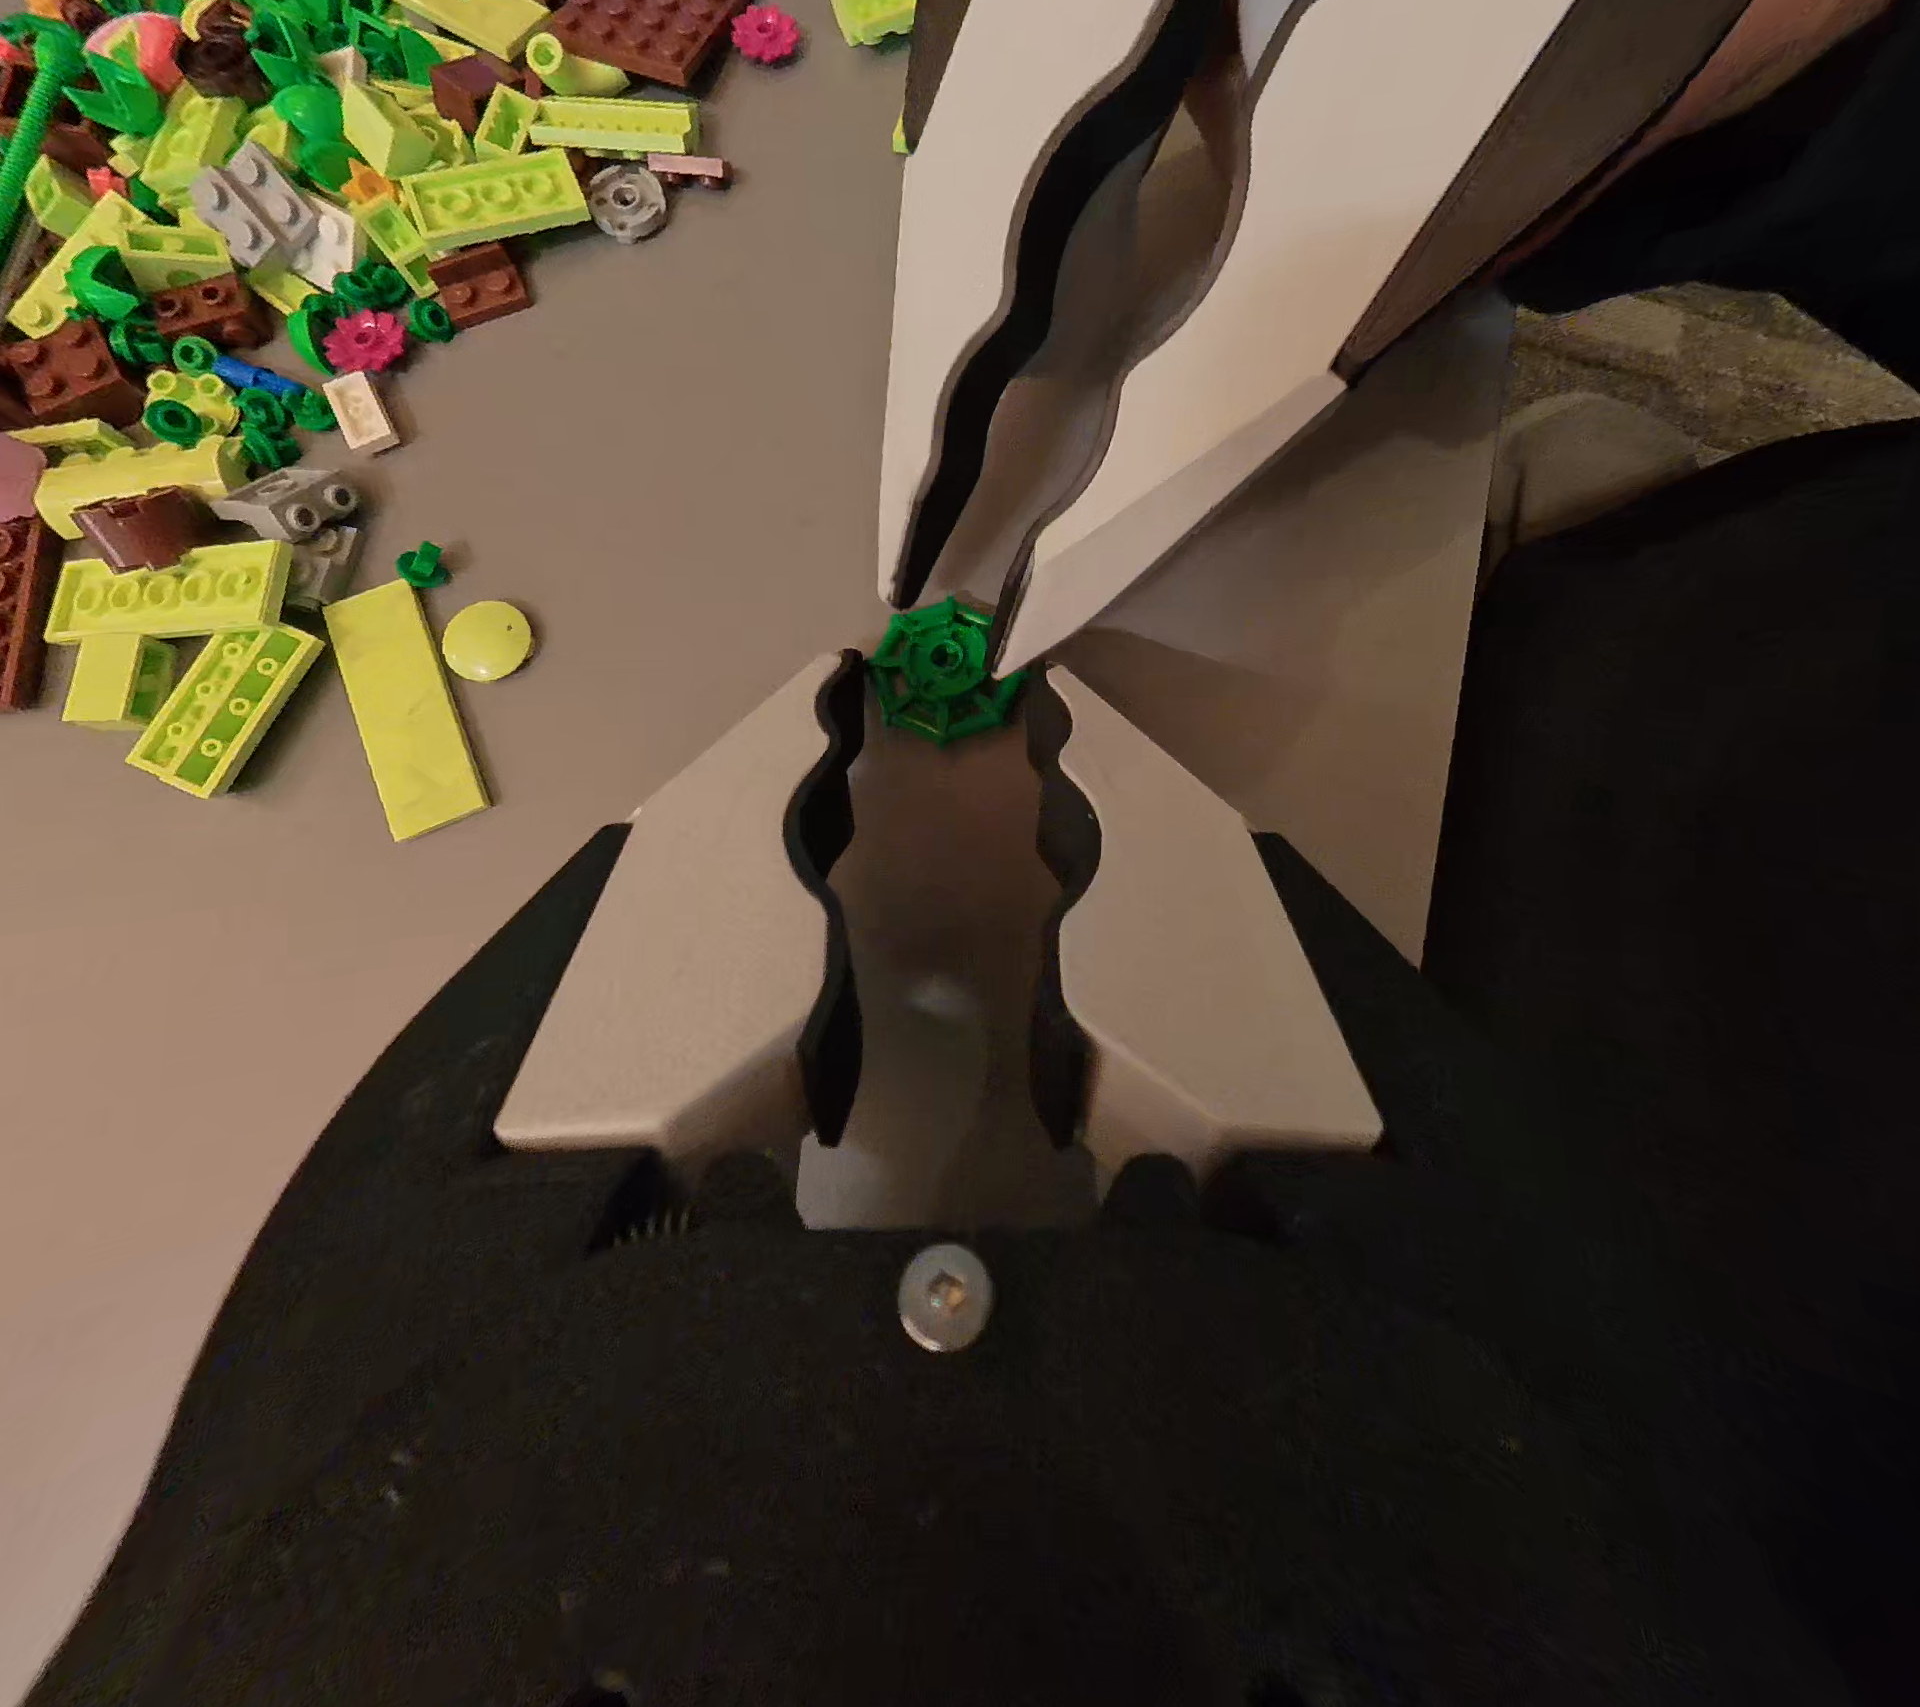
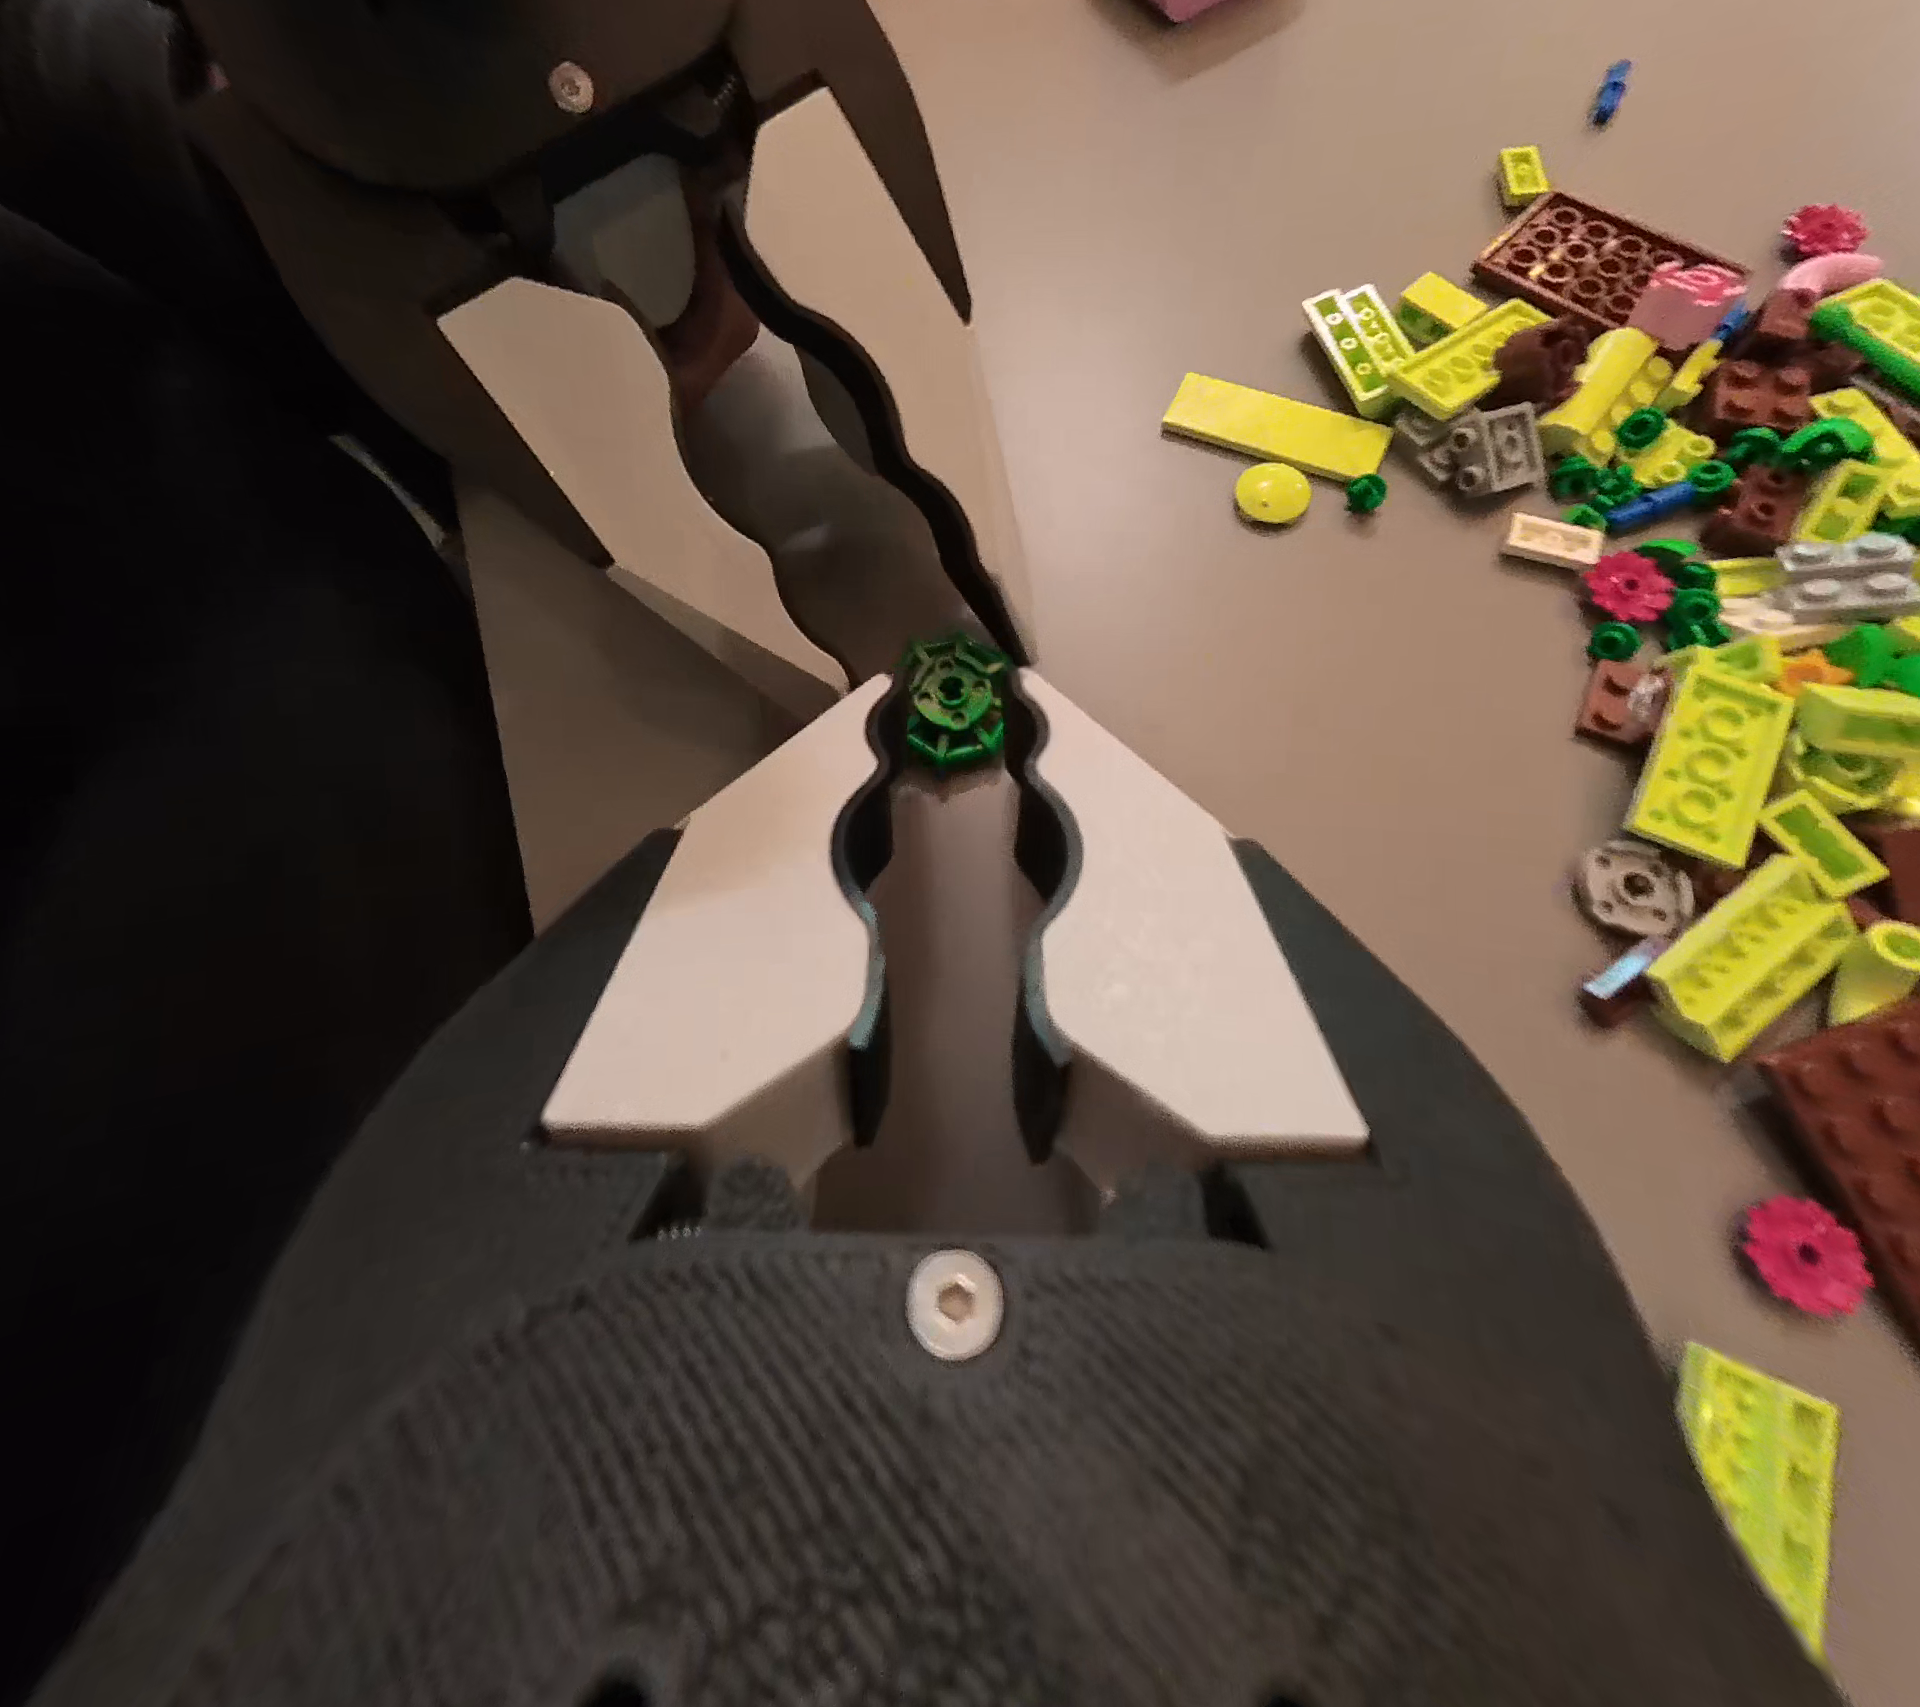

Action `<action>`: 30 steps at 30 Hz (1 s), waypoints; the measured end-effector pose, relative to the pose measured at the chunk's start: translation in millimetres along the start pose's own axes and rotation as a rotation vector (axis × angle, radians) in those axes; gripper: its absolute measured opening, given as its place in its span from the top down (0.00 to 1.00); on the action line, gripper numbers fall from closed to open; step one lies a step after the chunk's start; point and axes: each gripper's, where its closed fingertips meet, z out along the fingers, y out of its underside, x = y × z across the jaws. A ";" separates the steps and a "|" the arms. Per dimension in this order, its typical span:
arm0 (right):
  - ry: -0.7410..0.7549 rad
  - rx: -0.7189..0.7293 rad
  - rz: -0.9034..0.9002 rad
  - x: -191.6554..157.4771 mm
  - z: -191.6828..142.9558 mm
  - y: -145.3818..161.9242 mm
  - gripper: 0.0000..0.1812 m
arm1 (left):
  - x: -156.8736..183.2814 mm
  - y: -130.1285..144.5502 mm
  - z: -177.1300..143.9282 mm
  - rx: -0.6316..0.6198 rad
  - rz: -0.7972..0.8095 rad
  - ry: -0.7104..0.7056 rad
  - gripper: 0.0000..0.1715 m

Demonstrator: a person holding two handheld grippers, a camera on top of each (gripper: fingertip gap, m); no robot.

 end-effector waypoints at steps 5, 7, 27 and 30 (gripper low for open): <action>-0.019 -0.040 -0.047 -0.1 4.0 4.3 0.92 | 2.0 0.6 0.7 -0.006 0.010 0.009 0.83; -0.042 -0.047 -0.049 -1.3 4.1 5.0 0.92 | 3.6 0.8 0.7 -0.007 0.018 0.016 0.83; -0.265 -0.132 -0.147 -15.3 -2.2 20.5 0.89 | 20.6 2.8 0.5 -0.018 0.074 0.115 0.85; -0.230 -0.119 -0.168 -14.3 -2.3 19.6 0.89 | 19.5 2.7 0.5 -0.017 0.066 0.112 0.85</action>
